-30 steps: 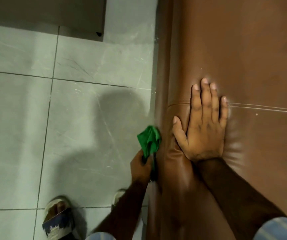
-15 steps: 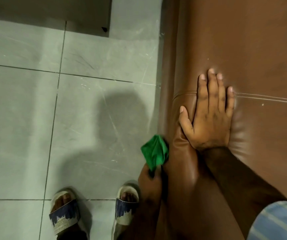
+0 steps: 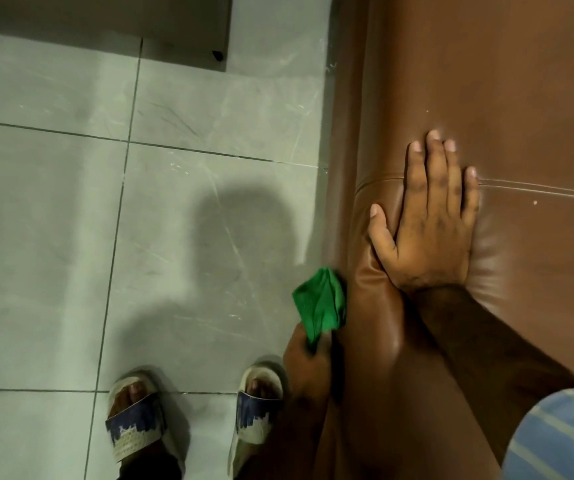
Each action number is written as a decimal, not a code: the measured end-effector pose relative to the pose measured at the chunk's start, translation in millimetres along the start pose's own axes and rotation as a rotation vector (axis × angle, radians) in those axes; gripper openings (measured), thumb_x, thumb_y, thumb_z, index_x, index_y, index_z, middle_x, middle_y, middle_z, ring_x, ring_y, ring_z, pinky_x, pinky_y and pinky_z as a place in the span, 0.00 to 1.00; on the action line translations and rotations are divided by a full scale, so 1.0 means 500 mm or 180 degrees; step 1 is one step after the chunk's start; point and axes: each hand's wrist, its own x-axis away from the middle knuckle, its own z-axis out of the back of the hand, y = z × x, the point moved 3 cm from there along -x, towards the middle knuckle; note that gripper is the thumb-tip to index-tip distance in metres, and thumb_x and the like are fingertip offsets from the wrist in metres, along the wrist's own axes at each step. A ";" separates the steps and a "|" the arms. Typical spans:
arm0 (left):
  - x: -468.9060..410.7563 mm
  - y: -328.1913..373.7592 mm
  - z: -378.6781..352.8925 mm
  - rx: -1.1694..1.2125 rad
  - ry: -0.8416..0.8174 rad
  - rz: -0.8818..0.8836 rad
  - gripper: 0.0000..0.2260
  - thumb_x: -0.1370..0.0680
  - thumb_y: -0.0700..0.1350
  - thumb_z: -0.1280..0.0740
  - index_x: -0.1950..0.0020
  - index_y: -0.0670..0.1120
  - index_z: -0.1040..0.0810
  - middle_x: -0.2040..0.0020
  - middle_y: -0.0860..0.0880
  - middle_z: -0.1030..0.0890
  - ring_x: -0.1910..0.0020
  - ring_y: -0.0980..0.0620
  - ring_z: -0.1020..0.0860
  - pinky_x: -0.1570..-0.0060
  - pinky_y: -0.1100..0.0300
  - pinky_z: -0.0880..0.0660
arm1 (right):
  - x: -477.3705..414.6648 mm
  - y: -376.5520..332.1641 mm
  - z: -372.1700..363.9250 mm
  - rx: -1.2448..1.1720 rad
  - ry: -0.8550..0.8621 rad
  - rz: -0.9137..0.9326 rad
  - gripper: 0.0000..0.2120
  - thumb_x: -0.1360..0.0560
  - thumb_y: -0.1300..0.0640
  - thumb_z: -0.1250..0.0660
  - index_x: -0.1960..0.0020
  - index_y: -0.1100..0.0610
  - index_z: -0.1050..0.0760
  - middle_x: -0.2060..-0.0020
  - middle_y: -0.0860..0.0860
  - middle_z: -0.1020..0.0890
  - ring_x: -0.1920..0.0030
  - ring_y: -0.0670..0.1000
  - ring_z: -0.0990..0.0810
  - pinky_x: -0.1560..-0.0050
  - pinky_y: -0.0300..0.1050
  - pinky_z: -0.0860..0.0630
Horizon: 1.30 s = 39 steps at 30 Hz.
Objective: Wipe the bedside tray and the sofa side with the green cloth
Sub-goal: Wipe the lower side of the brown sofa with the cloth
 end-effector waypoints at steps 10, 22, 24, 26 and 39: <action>-0.205 0.147 -0.042 -0.1028 0.0322 0.0096 0.10 0.24 0.42 0.34 0.45 0.44 0.17 0.47 0.41 0.15 0.45 0.40 0.18 0.44 0.51 0.22 | -0.002 0.000 -0.001 -0.0034 -0.0006 -0.0015 0.40 0.19 0.41 0.43 0.14 0.58 0.50 0.14 0.57 0.46 0.14 0.58 0.49 0.15 0.65 0.49; -0.201 0.115 -0.044 -0.1144 0.0317 0.0146 0.08 0.25 0.43 0.32 0.48 0.45 0.17 0.50 0.43 0.14 0.48 0.41 0.17 0.46 0.52 0.21 | -0.002 0.006 -0.009 -0.0025 -0.0109 0.0004 0.40 0.18 0.40 0.44 0.14 0.58 0.51 0.14 0.57 0.47 0.14 0.58 0.50 0.15 0.64 0.50; -0.268 0.172 -0.058 -0.1404 0.0247 0.0164 0.10 0.26 0.43 0.31 0.47 0.43 0.16 0.50 0.42 0.14 0.48 0.40 0.17 0.45 0.52 0.20 | -0.002 0.007 -0.011 0.0027 -0.0118 0.0034 0.39 0.18 0.40 0.45 0.14 0.58 0.51 0.14 0.58 0.48 0.14 0.58 0.50 0.15 0.65 0.50; -0.331 0.257 -0.079 -0.1123 0.0229 0.0035 0.11 0.28 0.44 0.30 0.47 0.43 0.16 0.50 0.42 0.14 0.49 0.41 0.16 0.44 0.48 0.19 | -0.001 0.008 -0.013 0.0047 -0.0113 0.0045 0.38 0.17 0.40 0.47 0.14 0.58 0.51 0.14 0.58 0.47 0.14 0.59 0.50 0.16 0.65 0.49; -0.209 0.131 -0.033 -0.1285 0.0058 0.0220 0.07 0.25 0.40 0.33 0.49 0.44 0.17 0.49 0.41 0.14 0.49 0.42 0.17 0.53 0.59 0.26 | 0.001 0.008 -0.015 0.0024 -0.0053 0.0056 0.38 0.17 0.40 0.46 0.14 0.59 0.49 0.14 0.59 0.46 0.14 0.59 0.48 0.16 0.66 0.48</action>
